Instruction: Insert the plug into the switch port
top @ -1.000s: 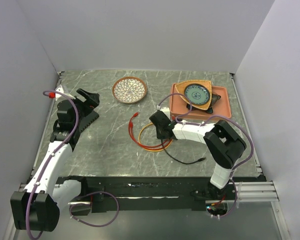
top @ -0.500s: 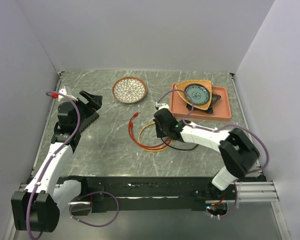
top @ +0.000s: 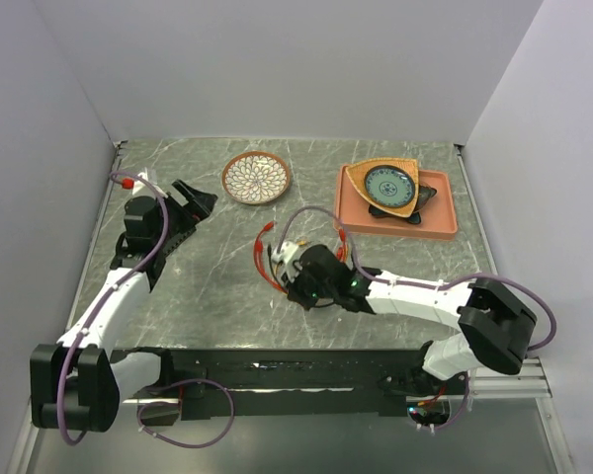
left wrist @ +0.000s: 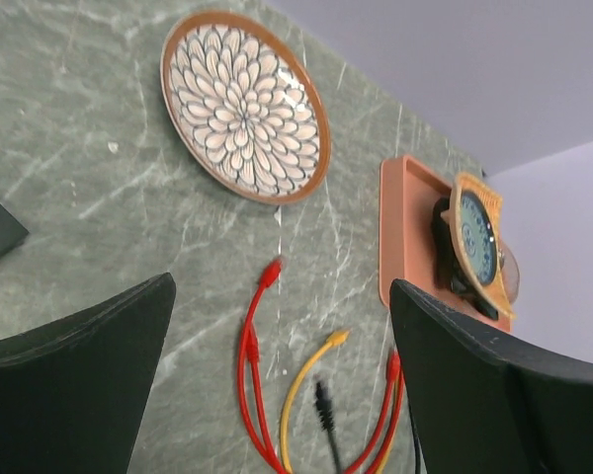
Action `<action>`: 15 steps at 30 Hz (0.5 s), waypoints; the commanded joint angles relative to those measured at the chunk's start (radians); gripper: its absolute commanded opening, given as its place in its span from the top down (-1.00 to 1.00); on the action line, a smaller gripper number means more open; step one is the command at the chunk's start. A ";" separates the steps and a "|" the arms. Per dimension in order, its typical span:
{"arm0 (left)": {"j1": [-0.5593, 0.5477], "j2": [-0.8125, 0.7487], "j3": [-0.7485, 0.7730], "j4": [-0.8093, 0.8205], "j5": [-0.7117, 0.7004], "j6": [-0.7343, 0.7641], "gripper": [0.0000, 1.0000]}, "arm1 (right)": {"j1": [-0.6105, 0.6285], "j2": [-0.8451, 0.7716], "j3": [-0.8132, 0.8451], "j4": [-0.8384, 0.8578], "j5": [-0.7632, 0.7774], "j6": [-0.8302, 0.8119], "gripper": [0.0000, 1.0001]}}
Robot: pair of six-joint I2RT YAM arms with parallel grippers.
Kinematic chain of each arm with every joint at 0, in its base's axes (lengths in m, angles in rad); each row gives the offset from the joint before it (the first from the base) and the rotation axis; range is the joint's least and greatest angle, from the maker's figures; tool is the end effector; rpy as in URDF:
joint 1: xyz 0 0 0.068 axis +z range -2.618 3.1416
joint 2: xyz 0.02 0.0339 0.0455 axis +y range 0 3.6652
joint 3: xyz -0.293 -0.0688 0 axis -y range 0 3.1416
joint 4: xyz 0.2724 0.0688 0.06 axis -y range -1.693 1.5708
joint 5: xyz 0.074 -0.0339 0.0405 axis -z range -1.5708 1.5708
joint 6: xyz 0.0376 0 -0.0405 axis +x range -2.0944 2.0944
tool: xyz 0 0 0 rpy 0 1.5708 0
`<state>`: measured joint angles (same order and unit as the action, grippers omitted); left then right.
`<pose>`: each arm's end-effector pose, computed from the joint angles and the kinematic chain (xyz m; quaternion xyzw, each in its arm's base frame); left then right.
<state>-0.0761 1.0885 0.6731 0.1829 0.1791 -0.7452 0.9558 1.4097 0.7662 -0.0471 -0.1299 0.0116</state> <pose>0.2643 -0.0269 0.2925 -0.2041 0.7561 -0.3110 0.5385 0.1764 0.2582 0.2164 -0.4352 0.7915 0.2497 0.3490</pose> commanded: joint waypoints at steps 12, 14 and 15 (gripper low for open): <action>-0.001 -0.067 -0.171 0.132 0.218 -0.079 -0.92 | 0.066 0.056 0.040 0.043 0.118 -0.021 -0.69; -0.001 -0.094 -0.185 0.113 0.197 -0.077 -0.92 | 0.066 0.095 0.086 0.009 0.127 -0.015 -0.69; -0.001 -0.099 -0.187 0.107 0.192 -0.071 -0.93 | 0.066 0.139 0.135 -0.002 0.156 0.023 -0.68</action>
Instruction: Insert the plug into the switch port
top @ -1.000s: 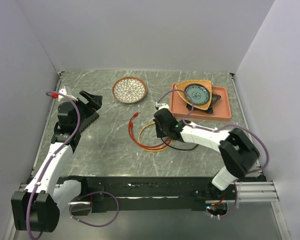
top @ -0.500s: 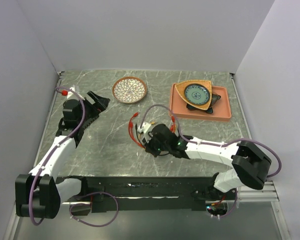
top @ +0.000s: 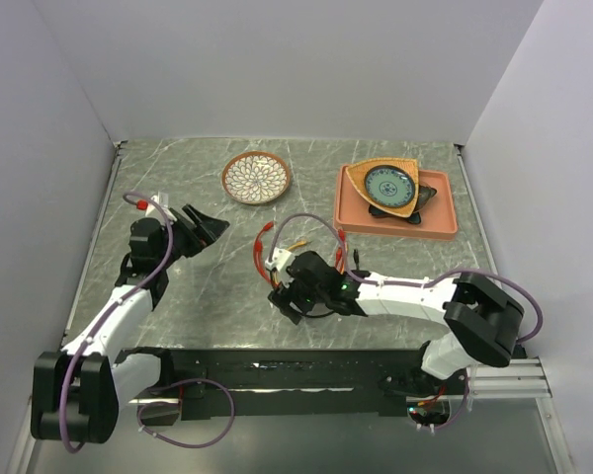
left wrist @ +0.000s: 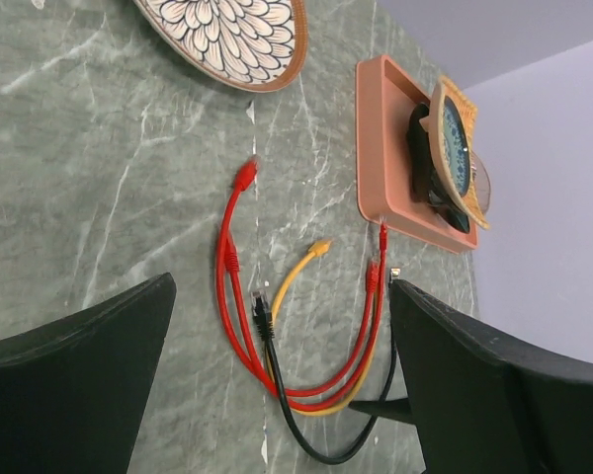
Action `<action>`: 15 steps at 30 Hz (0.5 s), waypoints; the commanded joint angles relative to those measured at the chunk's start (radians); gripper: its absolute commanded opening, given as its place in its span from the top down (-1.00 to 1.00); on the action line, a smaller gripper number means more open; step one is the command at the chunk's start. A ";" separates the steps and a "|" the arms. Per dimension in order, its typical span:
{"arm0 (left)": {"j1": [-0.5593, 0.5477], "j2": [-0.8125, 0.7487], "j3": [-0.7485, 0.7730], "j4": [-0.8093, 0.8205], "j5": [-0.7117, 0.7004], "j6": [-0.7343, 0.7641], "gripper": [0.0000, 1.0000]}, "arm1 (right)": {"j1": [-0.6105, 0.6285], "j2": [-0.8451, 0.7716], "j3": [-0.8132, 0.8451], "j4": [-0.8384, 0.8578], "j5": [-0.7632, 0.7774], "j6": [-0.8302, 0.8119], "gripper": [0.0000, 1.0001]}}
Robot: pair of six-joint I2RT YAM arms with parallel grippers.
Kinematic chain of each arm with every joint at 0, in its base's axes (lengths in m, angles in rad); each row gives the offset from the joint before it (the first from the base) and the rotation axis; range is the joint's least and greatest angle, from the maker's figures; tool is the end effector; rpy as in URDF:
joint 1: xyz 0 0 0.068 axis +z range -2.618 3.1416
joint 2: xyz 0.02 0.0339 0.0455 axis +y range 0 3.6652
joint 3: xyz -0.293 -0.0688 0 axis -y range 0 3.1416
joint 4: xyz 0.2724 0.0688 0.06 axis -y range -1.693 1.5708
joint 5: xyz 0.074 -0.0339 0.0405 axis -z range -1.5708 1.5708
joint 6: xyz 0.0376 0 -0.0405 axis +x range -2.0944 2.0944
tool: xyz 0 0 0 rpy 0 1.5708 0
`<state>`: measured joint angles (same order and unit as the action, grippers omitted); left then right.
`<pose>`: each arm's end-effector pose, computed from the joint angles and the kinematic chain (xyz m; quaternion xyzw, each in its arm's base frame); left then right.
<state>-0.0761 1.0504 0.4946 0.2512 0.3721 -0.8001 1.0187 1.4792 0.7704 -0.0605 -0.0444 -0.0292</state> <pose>0.2396 -0.0320 0.2423 -0.1782 0.7797 -0.3817 0.4633 0.1660 0.2726 0.1959 -0.4680 0.7927 0.2032 0.3335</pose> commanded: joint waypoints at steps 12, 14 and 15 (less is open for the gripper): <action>-0.001 -0.046 0.005 -0.004 -0.019 -0.002 -0.93 | 0.001 0.223 0.254 -0.022 0.141 0.161 -0.26; -0.001 -0.049 0.002 -0.006 -0.022 -0.001 -0.92 | 0.001 0.239 0.265 -0.032 0.147 0.167 -0.10; -0.001 -0.049 0.002 -0.007 -0.030 -0.001 -0.93 | 0.001 0.253 0.270 -0.035 0.147 0.167 -0.06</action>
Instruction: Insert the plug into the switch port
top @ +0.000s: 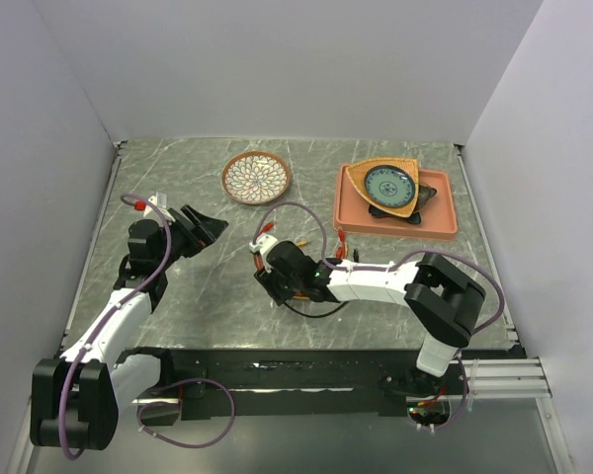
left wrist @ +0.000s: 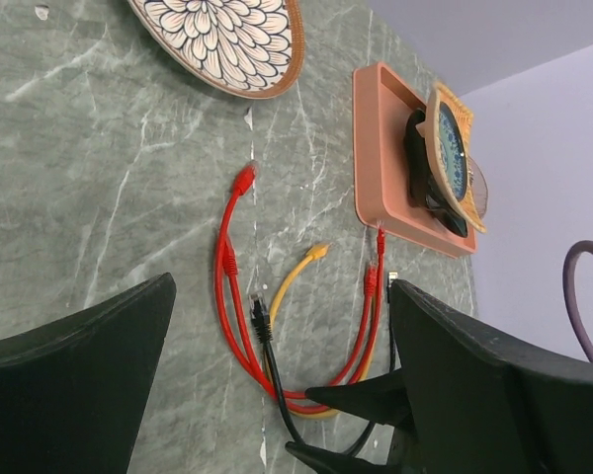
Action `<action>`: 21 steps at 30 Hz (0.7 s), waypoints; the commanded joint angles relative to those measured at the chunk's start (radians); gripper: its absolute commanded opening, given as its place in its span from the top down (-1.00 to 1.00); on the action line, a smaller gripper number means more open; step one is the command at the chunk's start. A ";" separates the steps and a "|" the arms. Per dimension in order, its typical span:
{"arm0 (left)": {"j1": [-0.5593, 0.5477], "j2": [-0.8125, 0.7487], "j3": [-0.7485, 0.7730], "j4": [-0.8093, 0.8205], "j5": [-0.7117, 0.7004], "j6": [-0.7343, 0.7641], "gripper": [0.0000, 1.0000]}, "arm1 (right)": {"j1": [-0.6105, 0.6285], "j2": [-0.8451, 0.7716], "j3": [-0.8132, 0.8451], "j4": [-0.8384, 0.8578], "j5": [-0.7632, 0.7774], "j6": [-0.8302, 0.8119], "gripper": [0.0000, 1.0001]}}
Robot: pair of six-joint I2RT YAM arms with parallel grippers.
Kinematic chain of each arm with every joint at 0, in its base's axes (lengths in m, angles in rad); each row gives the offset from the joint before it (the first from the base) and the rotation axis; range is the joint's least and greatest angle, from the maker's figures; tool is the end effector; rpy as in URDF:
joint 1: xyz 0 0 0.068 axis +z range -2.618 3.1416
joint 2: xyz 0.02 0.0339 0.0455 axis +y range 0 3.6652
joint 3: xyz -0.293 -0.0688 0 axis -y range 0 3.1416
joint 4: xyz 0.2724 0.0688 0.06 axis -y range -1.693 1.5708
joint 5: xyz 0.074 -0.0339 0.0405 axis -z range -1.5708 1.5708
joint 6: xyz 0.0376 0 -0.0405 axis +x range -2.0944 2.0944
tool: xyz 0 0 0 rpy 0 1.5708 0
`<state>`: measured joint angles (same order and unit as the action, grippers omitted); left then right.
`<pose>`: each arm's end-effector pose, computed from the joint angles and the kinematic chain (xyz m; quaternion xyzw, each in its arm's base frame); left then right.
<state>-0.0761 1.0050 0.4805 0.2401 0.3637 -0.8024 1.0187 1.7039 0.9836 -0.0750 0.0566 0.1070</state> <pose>0.2318 -0.0311 0.2457 -0.1782 0.7742 -0.3818 0.4723 0.2018 0.3235 0.1897 -0.3978 0.8356 0.1795 0.3336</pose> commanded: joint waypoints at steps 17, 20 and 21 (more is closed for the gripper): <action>-0.001 -0.008 0.007 -0.010 -0.020 0.017 -0.92 | 0.003 -0.047 -0.009 0.020 0.088 0.033 1.00; -0.001 -0.013 -0.013 0.047 0.024 -0.006 -0.92 | 0.001 -0.113 -0.036 0.040 0.091 0.034 1.00; -0.001 -0.013 -0.019 0.085 0.055 -0.017 -0.93 | 0.000 -0.128 -0.040 0.044 0.085 0.033 1.00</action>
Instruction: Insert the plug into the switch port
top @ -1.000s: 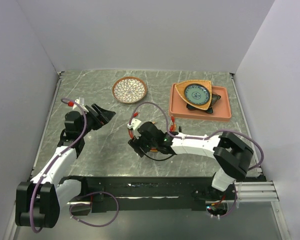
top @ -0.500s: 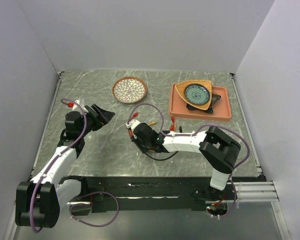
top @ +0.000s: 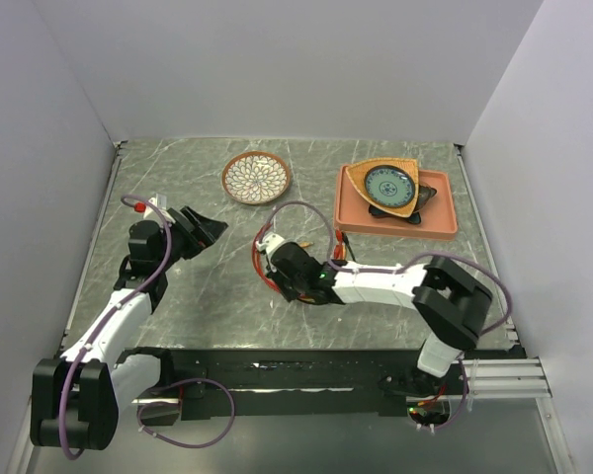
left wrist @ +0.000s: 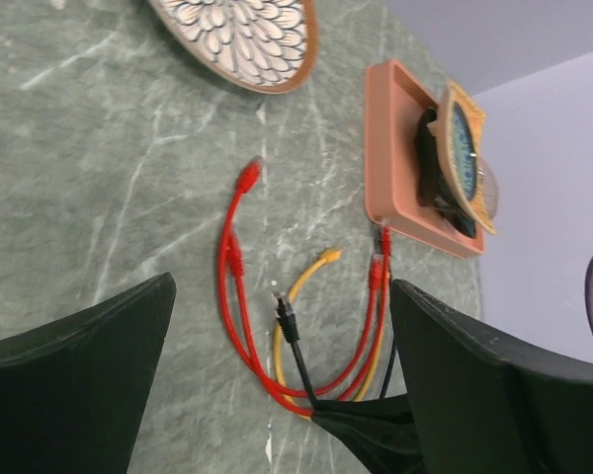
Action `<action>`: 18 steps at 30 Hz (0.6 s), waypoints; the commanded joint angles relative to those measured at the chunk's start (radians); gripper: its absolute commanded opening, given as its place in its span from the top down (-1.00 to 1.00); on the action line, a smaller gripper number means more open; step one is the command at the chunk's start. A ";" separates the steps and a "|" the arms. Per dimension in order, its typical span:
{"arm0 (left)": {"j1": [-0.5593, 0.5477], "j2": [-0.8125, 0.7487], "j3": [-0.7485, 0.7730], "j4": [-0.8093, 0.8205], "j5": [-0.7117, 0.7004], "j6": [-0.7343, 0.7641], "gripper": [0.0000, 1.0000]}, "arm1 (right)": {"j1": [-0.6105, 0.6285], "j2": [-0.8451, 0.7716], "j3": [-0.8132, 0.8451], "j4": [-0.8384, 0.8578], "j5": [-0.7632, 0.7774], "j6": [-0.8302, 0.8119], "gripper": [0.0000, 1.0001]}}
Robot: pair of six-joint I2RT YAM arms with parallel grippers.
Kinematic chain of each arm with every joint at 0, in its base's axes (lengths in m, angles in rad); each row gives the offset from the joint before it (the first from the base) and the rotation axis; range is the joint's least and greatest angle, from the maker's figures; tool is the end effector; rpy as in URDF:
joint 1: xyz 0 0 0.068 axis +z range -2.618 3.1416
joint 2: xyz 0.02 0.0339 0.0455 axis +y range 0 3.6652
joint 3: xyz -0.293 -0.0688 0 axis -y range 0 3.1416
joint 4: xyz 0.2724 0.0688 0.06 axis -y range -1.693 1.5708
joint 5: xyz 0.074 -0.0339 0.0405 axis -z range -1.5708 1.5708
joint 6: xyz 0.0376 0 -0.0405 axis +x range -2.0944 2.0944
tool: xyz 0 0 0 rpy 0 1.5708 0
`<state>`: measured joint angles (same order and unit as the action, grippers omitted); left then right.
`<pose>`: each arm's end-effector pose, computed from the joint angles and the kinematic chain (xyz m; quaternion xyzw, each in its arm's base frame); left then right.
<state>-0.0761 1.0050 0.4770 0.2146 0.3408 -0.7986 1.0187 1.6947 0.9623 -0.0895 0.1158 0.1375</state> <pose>0.2309 -0.0302 0.2417 -0.1884 0.7809 -0.3697 0.4669 0.2002 0.3167 0.1852 -0.3771 0.8494 0.1544 0.3352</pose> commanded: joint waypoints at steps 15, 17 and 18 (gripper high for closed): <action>-0.221 0.057 -0.006 0.339 0.170 -0.096 -0.97 | -0.040 -0.391 -0.157 0.235 -0.314 -0.026 1.00; -0.234 0.057 0.008 0.318 0.149 -0.083 -0.98 | -0.046 -0.417 -0.163 0.234 -0.317 -0.024 1.00; -0.241 0.053 0.011 0.310 0.142 -0.082 -0.98 | -0.046 -0.423 -0.165 0.235 -0.321 -0.024 1.00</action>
<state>-0.2958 1.0603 0.4347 0.4889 0.4923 -0.8852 0.9825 1.3361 0.8093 0.0723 -0.1497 0.1249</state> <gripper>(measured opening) 0.986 0.023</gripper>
